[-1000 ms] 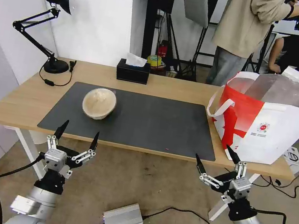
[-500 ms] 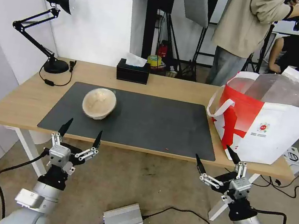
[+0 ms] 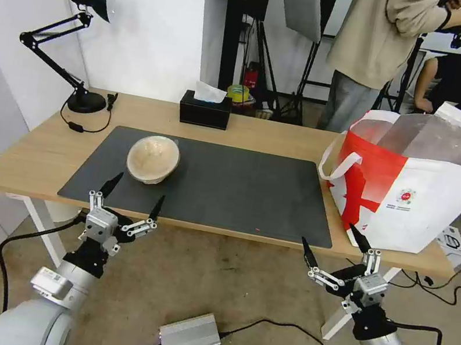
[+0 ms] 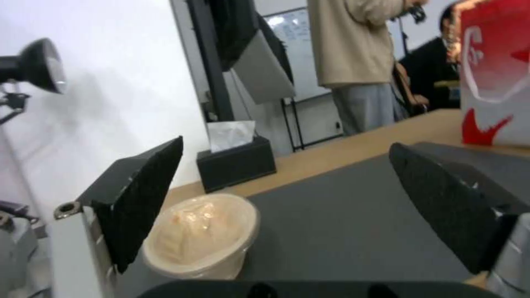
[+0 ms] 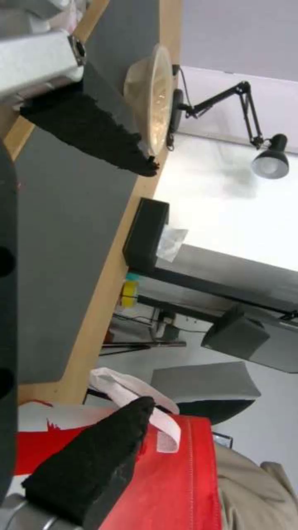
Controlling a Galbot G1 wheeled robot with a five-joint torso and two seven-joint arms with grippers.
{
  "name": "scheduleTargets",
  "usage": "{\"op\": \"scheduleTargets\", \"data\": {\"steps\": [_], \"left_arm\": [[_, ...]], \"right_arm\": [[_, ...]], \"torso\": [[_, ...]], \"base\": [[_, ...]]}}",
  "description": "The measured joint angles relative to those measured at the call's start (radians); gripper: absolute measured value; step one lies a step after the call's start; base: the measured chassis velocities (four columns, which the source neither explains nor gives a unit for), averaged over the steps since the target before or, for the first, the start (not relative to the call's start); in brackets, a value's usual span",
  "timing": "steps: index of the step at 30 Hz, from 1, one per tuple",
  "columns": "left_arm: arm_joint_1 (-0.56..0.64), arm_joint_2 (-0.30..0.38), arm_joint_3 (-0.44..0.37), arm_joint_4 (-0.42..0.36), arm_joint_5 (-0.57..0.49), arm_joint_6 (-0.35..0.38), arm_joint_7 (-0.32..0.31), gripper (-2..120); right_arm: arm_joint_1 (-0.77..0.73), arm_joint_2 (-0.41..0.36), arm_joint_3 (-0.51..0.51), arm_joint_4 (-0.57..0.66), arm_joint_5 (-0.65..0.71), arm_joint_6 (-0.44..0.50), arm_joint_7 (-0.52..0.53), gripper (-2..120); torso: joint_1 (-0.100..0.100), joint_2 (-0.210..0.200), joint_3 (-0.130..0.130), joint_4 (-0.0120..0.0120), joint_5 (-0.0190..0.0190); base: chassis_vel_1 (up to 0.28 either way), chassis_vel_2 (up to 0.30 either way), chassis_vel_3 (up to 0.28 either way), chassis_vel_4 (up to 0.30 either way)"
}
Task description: Pick up the trash from the table and place it into the takeout bag.
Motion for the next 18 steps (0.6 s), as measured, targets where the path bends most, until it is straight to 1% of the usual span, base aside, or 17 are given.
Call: {"op": "scheduleTargets", "data": {"steps": [1, 4, 6, 10, 12, 14, 16, 18], "left_arm": [[0.000, 0.000, 0.000, 0.000, 0.000, 0.000, 0.000, 100], [-0.025, 0.075, 0.006, 0.042, -0.016, 0.002, -0.001, 100], [-0.030, 0.086, 0.006, 0.050, -0.019, 0.002, -0.001, 100], [-0.069, 0.149, 0.027, 0.088, -0.039, 0.019, -0.019, 100], [-0.072, 0.153, 0.030, 0.091, -0.039, 0.021, -0.020, 100], [-0.096, 0.181, 0.044, 0.108, -0.048, 0.033, -0.024, 100], [-0.105, 0.191, 0.048, 0.112, -0.052, 0.039, -0.026, 100], [-0.128, 0.222, 0.061, 0.120, -0.064, 0.055, -0.031, 100]], "right_arm": [[0.000, 0.000, 0.000, 0.000, 0.000, 0.000, 0.000, 100], [0.000, 0.000, 0.000, 0.000, 0.000, 0.000, 0.000, 100], [0.000, 0.000, 0.000, 0.000, 0.000, 0.000, 0.000, 100], [0.000, 0.000, 0.000, 0.000, 0.001, -0.001, 0.000, 100], [0.000, 0.000, 0.000, 0.000, 0.001, -0.001, 0.000, 100], [0.000, 0.000, 0.000, 0.000, 0.001, -0.001, 0.000, 100], [0.000, 0.000, 0.000, 0.000, 0.001, -0.001, 0.000, 100], [0.000, 0.000, 0.000, 0.000, 0.001, -0.001, 0.000, 100]], "torso": [[0.000, 0.000, 0.000, 0.0000, 0.0000], [0.000, 0.000, 0.000, -0.0001, 0.0000], [0.000, 0.000, 0.000, 0.0000, 0.0000], [0.000, 0.000, 0.000, 0.0000, 0.0002], [0.000, 0.000, 0.000, 0.0000, 0.0001], [0.000, 0.000, 0.000, -0.0001, 0.0001], [0.000, 0.000, 0.000, 0.0000, 0.0000], [0.000, 0.000, 0.000, -0.0001, 0.0000]], "base": [[0.000, 0.000, 0.000, 0.000], [0.000, 0.000, 0.000, 0.000], [0.000, 0.000, 0.000, 0.000], [0.000, 0.000, 0.000, 0.000], [0.000, 0.000, 0.000, 0.000], [0.000, 0.000, 0.000, 0.000], [0.000, 0.000, 0.000, 0.000], [0.000, 0.000, 0.000, 0.000]]}}
